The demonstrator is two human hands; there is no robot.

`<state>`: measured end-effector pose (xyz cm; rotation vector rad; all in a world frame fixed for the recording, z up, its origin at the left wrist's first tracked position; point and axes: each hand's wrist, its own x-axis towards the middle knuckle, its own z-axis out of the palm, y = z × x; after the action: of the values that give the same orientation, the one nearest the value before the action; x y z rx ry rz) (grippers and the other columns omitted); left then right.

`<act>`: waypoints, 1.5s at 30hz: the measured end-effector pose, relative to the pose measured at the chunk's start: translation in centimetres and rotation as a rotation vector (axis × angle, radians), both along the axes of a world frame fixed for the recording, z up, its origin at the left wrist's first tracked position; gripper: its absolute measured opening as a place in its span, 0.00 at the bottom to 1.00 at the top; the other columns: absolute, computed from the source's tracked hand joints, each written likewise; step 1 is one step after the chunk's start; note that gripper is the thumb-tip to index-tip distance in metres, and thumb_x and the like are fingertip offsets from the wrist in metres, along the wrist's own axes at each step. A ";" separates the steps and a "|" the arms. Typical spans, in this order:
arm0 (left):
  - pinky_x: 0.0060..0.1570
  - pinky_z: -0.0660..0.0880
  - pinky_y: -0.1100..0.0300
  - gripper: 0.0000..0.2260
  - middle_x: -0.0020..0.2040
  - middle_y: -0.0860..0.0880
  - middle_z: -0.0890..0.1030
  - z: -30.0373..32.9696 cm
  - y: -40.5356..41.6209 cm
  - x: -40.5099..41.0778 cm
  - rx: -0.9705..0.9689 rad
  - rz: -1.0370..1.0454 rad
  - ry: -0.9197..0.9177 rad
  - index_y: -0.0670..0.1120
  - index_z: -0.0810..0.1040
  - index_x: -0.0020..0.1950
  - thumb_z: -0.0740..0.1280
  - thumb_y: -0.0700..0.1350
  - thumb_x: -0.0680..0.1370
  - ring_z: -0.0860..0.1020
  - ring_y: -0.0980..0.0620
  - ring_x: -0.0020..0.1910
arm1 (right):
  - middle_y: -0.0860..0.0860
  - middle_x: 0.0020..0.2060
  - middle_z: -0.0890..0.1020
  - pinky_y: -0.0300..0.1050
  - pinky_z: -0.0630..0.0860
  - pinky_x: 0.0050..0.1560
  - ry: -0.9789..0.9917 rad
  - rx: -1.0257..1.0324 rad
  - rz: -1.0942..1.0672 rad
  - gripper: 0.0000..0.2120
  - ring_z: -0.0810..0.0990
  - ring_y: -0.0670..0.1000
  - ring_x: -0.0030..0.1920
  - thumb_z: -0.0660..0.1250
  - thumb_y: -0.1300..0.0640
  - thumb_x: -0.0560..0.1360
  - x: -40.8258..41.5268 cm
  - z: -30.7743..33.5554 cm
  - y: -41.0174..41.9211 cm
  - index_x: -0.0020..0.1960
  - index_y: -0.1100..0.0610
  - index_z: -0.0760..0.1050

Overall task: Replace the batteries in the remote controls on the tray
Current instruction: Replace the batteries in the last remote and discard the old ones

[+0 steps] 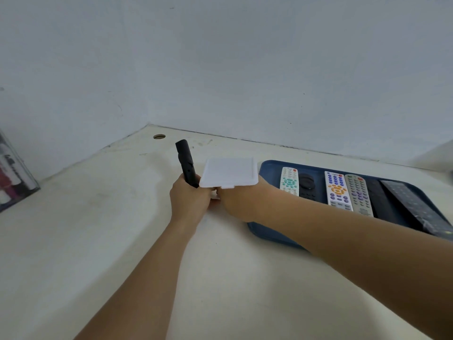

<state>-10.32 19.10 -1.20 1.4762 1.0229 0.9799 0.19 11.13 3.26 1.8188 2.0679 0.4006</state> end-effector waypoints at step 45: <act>0.33 0.82 0.53 0.09 0.37 0.41 0.79 -0.2 0.4 -0.2 0.034 0.092 -0.042 0.42 0.73 0.45 0.73 0.38 0.73 0.79 0.52 0.23 | 0.46 0.22 0.59 0.39 0.47 0.23 2.692 0.066 -0.526 0.20 0.55 0.44 0.16 0.57 0.47 0.82 5.4 2.4 -7.9 0.33 0.53 0.64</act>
<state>-10.49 19.51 -1.36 1.4416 1.0560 1.0940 5.64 3.26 5.67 -0.9177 -0.4345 1.3750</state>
